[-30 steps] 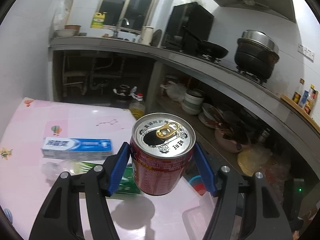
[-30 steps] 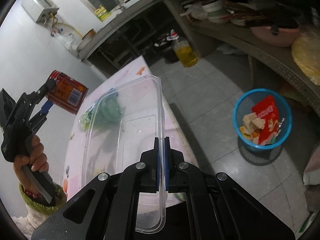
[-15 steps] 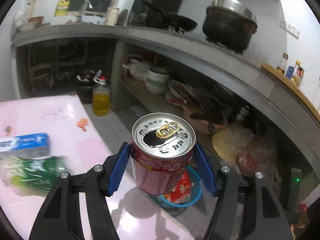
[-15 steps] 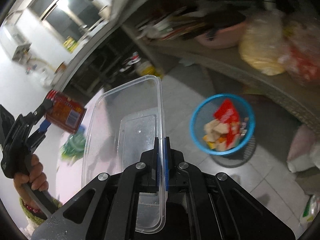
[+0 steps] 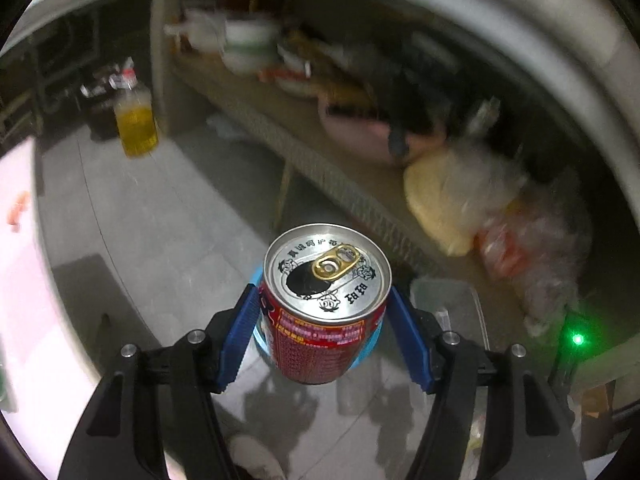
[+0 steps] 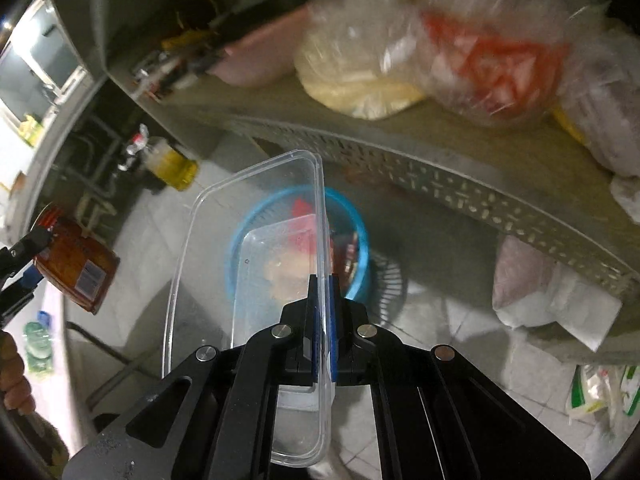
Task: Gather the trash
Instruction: 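Open both tools over the wastebasket to drop the tray and can, then move both open tools back over the table toward the green bottle, then grasp the green soda bottle with the right tool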
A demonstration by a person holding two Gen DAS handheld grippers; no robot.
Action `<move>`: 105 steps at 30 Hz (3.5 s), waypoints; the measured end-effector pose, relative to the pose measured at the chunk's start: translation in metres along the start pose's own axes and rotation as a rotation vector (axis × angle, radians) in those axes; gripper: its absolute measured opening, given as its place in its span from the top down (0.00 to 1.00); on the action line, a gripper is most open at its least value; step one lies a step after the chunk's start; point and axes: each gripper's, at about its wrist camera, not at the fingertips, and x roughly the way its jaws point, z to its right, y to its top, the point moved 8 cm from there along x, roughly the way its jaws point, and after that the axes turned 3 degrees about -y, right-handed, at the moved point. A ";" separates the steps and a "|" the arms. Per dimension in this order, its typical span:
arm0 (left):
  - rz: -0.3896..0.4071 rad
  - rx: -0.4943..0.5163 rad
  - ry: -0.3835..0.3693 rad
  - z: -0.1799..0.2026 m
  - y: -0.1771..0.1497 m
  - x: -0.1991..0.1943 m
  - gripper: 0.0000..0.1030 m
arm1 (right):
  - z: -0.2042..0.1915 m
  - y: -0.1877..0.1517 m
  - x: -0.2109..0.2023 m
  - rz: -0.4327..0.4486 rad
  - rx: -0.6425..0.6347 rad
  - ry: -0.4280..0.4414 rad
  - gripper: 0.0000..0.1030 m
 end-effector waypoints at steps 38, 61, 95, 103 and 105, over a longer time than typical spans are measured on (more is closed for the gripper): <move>0.287 -0.047 0.158 -0.068 -0.061 -0.167 0.16 | -0.062 -0.044 -0.091 0.203 -0.229 0.029 0.32; 0.370 -0.495 0.508 -0.241 -0.200 -0.289 0.13 | -0.217 -0.089 -0.145 0.212 -0.598 0.255 0.28; 0.459 -0.571 0.534 -0.313 -0.260 -0.328 0.12 | -0.510 -0.158 -0.054 -0.032 -1.223 0.533 0.25; 0.508 -0.668 0.329 -0.319 -0.267 -0.324 0.37 | -0.534 -0.148 -0.020 -0.223 -1.105 0.592 0.25; 0.517 -0.687 0.278 -0.318 -0.268 -0.323 0.41 | -0.533 -0.152 -0.019 -0.286 -1.083 0.610 0.27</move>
